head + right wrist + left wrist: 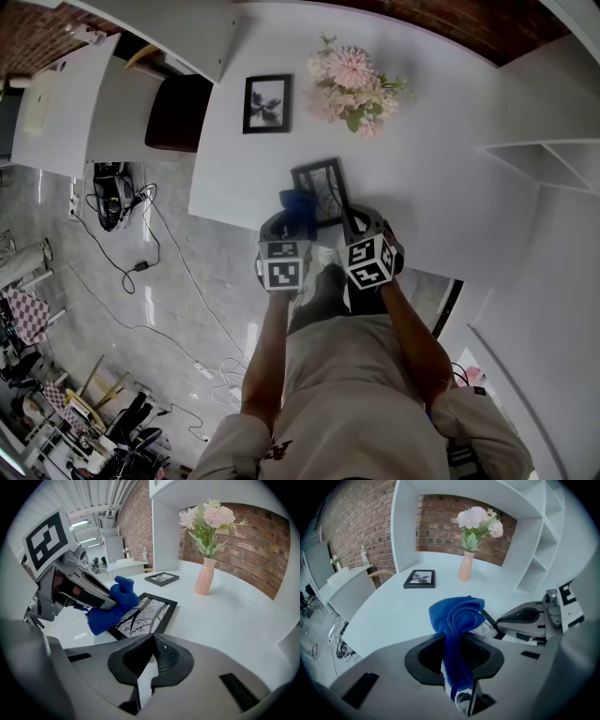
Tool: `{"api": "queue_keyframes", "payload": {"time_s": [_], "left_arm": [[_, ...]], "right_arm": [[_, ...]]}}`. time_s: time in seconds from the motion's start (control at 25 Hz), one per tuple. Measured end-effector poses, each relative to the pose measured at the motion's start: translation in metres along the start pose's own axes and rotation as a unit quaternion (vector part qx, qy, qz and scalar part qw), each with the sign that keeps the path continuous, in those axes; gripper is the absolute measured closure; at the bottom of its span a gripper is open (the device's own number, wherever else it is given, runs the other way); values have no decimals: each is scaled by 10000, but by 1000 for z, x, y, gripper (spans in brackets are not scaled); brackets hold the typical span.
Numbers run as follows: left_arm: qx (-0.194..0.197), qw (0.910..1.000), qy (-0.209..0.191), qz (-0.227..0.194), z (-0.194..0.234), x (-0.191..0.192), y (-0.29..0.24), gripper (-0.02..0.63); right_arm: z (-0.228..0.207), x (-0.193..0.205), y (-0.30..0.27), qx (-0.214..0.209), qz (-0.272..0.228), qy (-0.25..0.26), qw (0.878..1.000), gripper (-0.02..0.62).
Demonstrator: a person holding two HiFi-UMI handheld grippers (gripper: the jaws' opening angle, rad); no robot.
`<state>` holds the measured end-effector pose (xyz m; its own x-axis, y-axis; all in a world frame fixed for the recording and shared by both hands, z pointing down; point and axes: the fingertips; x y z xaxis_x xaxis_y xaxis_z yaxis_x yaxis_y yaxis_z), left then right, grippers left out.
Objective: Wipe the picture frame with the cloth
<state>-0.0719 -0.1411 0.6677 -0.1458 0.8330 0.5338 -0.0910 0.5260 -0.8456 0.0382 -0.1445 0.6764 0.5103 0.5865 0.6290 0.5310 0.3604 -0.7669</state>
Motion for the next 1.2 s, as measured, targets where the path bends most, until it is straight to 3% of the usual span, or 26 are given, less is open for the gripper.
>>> {"api": "queue_keyframes", "payload": {"time_s": [0.2,0.44,0.76,1.2], "left_arm": [[-338,9991,236,138,34,11,-1,509],[-455,9980,442,22,55,6,9,509],[-246,9972,569,-419,43,-29,27,509],[232,9943,441,-945,2,-86,23,509]], "right_arm": [[0,0,0,-6,24,15,10000,598],[0,0,0,-18,38,54,10000,598],[0,0,1,-30,48,59,10000,598],[0,-1,1,-12,0,15,10000,598]]}}
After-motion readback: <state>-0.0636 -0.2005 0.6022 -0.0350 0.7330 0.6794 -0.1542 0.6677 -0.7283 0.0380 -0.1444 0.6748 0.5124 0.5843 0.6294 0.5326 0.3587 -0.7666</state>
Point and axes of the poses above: the fingertips, and each gripper's own axes: y backward along the fingers, z to its left, x out of its underside, and after that the axes turned 11 degrees about -x, right-handed
